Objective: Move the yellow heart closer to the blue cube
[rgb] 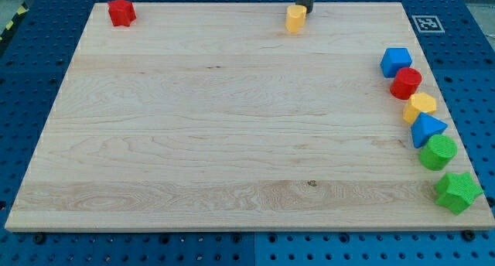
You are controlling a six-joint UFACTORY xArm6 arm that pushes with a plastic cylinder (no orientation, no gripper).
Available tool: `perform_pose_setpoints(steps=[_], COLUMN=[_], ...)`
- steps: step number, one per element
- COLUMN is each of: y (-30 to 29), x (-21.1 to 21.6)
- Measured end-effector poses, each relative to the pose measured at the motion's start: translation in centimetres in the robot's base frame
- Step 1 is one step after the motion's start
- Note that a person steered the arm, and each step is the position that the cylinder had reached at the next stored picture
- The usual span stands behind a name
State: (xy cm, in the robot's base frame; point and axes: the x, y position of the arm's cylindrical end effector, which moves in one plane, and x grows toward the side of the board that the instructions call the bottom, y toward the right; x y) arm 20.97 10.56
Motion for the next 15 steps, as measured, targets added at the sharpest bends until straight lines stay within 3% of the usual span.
perform_pose_setpoints(steps=[3,5,8,15], y=[-4.9,-0.6,0.9,10.4], x=[1.6,3.1,8.7,10.9])
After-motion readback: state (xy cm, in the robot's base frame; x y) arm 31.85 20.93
